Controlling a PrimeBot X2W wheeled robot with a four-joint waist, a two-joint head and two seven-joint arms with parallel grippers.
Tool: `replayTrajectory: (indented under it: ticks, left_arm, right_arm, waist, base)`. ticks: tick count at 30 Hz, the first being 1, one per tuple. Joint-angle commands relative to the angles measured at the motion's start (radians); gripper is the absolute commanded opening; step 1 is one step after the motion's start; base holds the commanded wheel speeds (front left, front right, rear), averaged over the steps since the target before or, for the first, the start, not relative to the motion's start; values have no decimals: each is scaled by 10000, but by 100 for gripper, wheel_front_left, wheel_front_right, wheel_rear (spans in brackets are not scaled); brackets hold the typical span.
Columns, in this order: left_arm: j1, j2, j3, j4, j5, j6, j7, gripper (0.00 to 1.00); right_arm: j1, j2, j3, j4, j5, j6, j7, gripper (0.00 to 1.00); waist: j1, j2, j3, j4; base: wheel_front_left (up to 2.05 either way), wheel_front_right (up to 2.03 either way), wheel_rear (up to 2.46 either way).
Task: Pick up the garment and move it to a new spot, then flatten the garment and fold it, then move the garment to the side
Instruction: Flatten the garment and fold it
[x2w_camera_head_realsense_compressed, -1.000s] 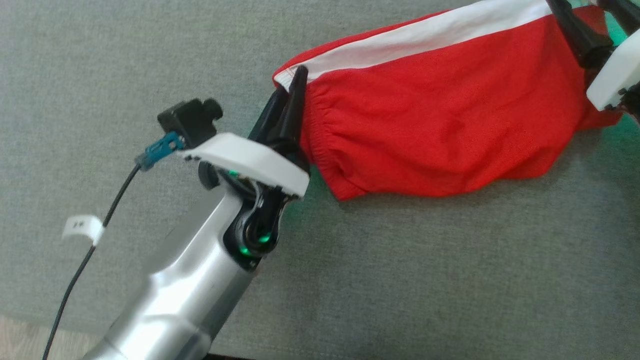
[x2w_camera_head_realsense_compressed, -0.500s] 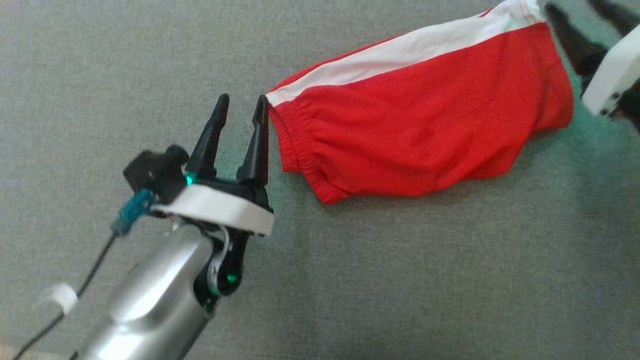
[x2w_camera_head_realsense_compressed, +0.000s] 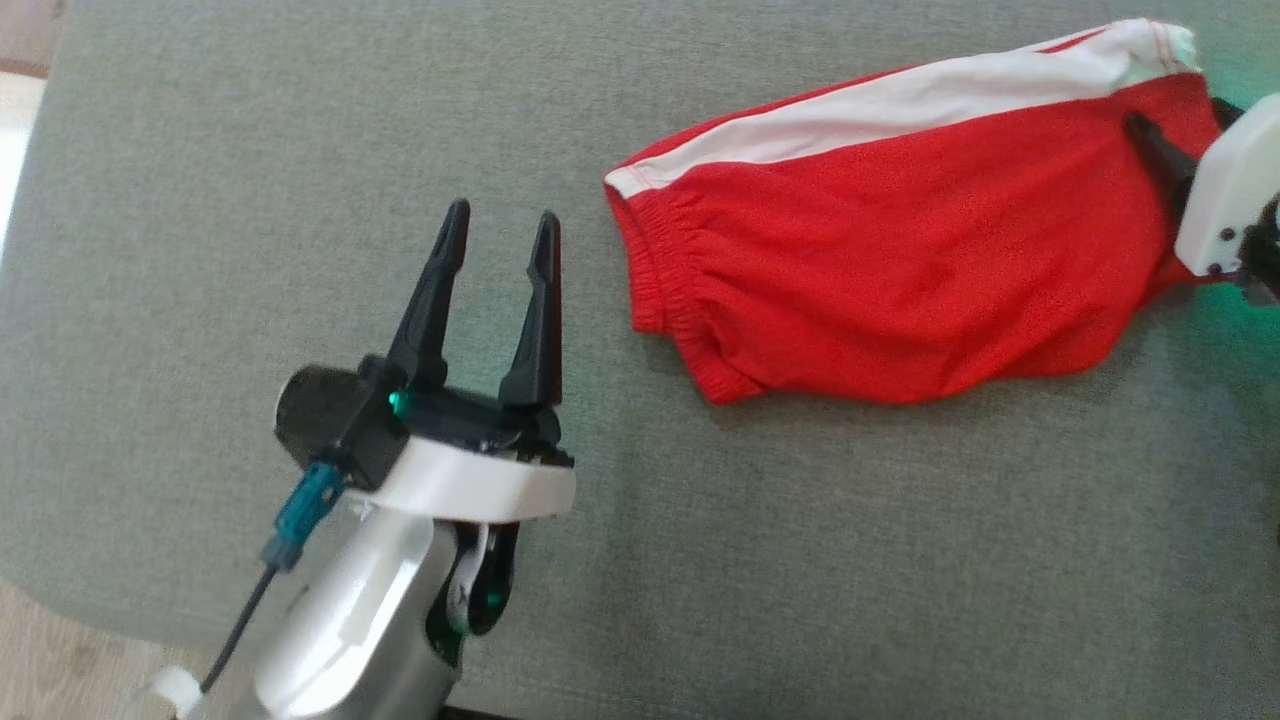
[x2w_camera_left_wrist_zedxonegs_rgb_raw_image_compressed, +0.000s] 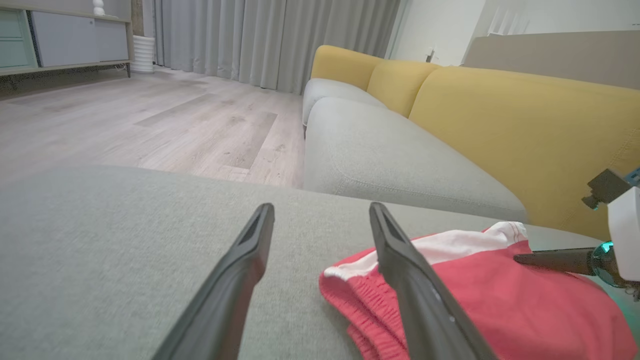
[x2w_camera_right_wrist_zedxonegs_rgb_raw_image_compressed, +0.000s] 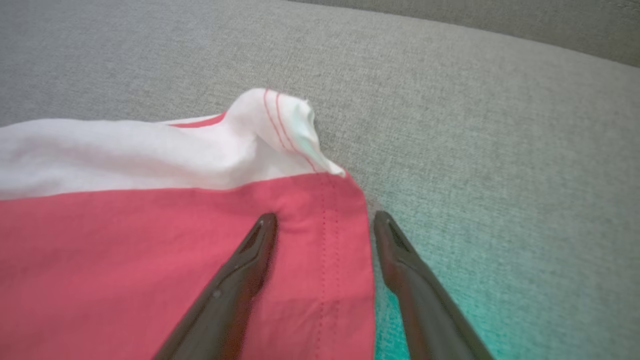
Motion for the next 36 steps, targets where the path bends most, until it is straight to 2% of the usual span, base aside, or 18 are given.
replayTrajectory:
  ticks: [1, 8, 9, 10, 12, 19, 28, 36]
  left_arm:
    - [214, 37, 560, -233, 226, -137, -79, 100]
    - [953, -567, 1393, 179, 1039, -770, -80, 100]
    - [1063, -642, 1513, 233, 1113, -868, -81, 100]
    - [1175, -704, 1631, 284, 1188, -961, -81, 100]
    - [1378, -810, 1851, 404, 1354, -1119, -81, 100]
    - [2248, -1009, 2635, 751, 1872, -1489, -81, 100]
    - [3696, -1112, 3495, 709, 2596, -1845, -81, 100]
    - [4406, -1299, 3766, 634, 2817, -2110, -81, 100]
  right_arm:
    - [490, 116, -92, -117, -186, -9, 260, 100]
    - [1077, 989, -451, -120, -326, -9, 994, 100]
    - [1153, 1116, -394, -203, -282, -9, 953, 60]
    - [1210, 1224, -390, -266, -257, -9, 868, 0]
    - [1333, 1452, -303, -403, -103, -9, 765, 0]
    - [1651, 1915, -991, -416, 308, -9, -44, 0]
    - [2561, 1550, -2021, -222, 592, -9, -532, 0]
    - [2787, 1090, -3186, -208, 325, -9, -901, 0]
  waist:
    - [1, 0, 17, 130]
    - [1, 0, -260, 224]
    - [1, 0, -338, 213]
    - [1, 0, -391, 191]
    - [1, 0, -521, 122]
    - [1, 0, -1404, -468]
    - [1, 0, -2526, -1114]
    - [1, 0, -2790, -1132]
  base:
    - [0, 0, 0]
    - [0, 0, 0]
    - [0, 0, 0]
    - [0, 0, 0]
    - [0, 0, 0]
    - [0, 0, 0]
    - [0, 0, 0]
    - [0, 0, 0]
